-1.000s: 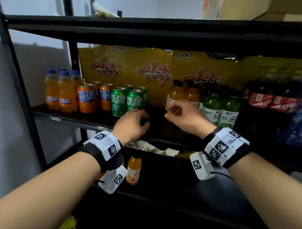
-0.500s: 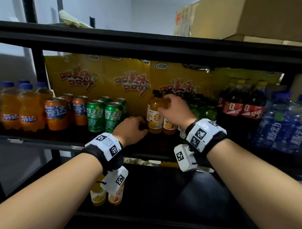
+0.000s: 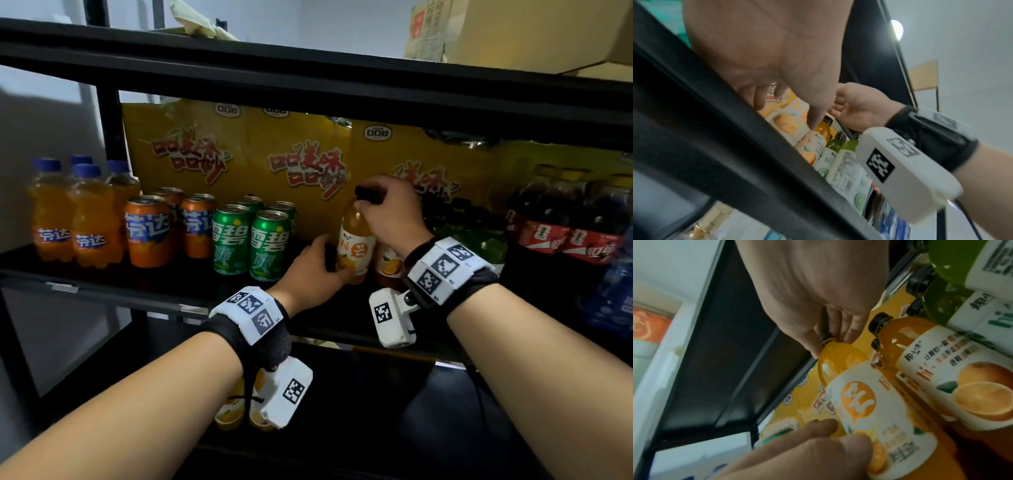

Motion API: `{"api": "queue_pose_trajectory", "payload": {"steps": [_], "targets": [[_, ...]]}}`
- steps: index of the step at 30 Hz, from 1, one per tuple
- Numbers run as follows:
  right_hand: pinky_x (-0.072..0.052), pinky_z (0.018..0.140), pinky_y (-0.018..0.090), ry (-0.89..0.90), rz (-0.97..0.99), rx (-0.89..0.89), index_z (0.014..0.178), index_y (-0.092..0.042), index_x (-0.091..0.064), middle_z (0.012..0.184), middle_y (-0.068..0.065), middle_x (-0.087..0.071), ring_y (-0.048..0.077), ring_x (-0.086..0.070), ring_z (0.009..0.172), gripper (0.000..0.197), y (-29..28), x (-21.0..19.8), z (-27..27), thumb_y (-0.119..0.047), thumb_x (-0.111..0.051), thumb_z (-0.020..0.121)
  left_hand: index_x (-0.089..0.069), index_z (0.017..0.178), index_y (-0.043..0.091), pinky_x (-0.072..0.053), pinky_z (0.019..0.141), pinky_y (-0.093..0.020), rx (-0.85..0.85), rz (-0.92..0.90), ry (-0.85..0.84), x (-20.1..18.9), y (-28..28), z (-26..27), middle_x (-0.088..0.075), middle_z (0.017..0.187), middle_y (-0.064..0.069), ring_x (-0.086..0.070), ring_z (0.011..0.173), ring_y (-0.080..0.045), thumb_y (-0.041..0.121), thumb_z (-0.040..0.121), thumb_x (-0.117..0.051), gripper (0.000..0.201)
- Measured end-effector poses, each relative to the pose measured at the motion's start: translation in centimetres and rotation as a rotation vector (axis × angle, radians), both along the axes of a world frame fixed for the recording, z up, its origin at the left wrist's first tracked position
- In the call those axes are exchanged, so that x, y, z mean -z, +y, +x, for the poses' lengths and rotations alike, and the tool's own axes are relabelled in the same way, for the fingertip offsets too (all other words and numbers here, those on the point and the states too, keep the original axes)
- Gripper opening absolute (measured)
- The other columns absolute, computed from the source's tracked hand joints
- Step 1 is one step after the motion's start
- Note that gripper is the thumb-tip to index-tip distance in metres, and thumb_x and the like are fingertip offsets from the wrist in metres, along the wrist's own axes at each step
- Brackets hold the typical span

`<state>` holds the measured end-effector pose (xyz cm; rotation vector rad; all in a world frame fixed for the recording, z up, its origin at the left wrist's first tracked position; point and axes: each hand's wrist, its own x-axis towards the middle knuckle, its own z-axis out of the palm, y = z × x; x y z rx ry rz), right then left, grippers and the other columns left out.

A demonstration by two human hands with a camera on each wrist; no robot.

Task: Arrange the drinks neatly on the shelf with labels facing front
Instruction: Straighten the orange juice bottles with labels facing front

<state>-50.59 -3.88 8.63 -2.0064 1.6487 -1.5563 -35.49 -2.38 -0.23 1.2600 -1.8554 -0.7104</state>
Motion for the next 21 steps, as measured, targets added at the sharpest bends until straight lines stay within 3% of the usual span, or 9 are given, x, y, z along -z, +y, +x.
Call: {"api": "queue_pose_trajectory", "payload": {"steps": [2,4,6,10,13,18,21], "targets": [[-0.049,0.091,0.023,-0.119,-0.023,-0.083,0.134,-0.017,-0.064,0.126,0.001,-0.067,0.012,-0.061,0.112,0.045,0.8,-0.5,-0.2,-0.013,-0.077,0.091,-0.034,0.155,0.020,-0.049,0.105,-0.034,0.074,0.095,0.198,-0.2,0.4,-0.4,-0.059,0.142,-0.001,-0.060,0.125,-0.019,0.036,0.089,-0.077,0.081],[-0.054,0.086,0.021,-0.240,-0.032,-0.181,0.134,-0.020,-0.062,0.119,-0.002,-0.068,0.011,-0.066,0.107,0.049,1.8,-1.0,-0.4,-0.013,-0.080,0.089,-0.053,0.138,0.022,-0.058,0.092,-0.030,0.179,0.200,0.399,-0.5,0.8,-0.3,-0.071,0.125,-0.001,-0.070,0.108,-0.016,0.032,0.091,-0.076,0.054],[-0.056,0.085,0.023,-0.351,-0.055,-0.236,0.132,-0.022,-0.062,0.116,-0.003,-0.070,0.011,-0.068,0.106,0.047,2.6,-0.9,-0.7,-0.019,-0.080,0.089,-0.062,0.128,0.023,-0.062,0.088,-0.035,0.269,0.241,0.477,-0.7,1.4,-0.1,-0.076,0.116,-0.002,-0.074,0.103,-0.018,0.033,0.094,-0.072,0.037],[-0.058,0.088,0.026,-0.479,0.080,-0.302,0.136,-0.023,-0.059,0.123,-0.008,-0.071,0.011,-0.069,0.111,0.065,4.0,2.7,-0.6,-0.043,-0.086,0.080,-0.060,0.129,0.021,-0.059,0.095,-0.051,0.260,0.212,0.571,-0.1,2.2,-0.2,-0.074,0.119,-0.007,-0.072,0.109,-0.025,0.032,0.091,-0.075,0.042],[-0.063,0.081,0.032,-0.573,0.186,-0.381,0.122,-0.024,-0.063,0.109,-0.004,-0.077,0.012,-0.076,0.099,0.060,4.2,6.7,0.2,-0.032,-0.094,0.072,-0.058,0.128,0.014,-0.056,0.097,-0.056,0.227,0.156,0.577,0.2,2.3,-0.3,-0.071,0.121,-0.016,-0.070,0.112,-0.034,0.021,0.088,-0.081,0.047],[-0.061,0.070,0.025,-0.774,0.166,-0.431,0.120,-0.017,-0.061,0.103,0.000,-0.080,0.014,-0.078,0.094,0.060,3.6,9.0,0.0,-0.016,-0.095,0.070,-0.053,0.132,0.015,-0.060,0.094,-0.046,0.247,0.173,0.518,0.5,2.3,-0.2,-0.071,0.121,-0.011,-0.072,0.108,-0.027,0.028,0.071,-0.085,0.070],[-0.060,0.079,0.024,-0.709,0.166,-0.411,0.117,-0.021,-0.070,0.108,-0.005,-0.079,0.010,-0.075,0.101,0.040,3.5,9.7,0.0,-0.030,-0.087,0.082,-0.054,0.138,0.015,-0.060,0.089,-0.042,0.285,0.258,0.579,0.3,2.0,0.0,-0.070,0.123,-0.013,-0.071,0.107,-0.028,0.022,0.076,-0.072,0.065]]}}
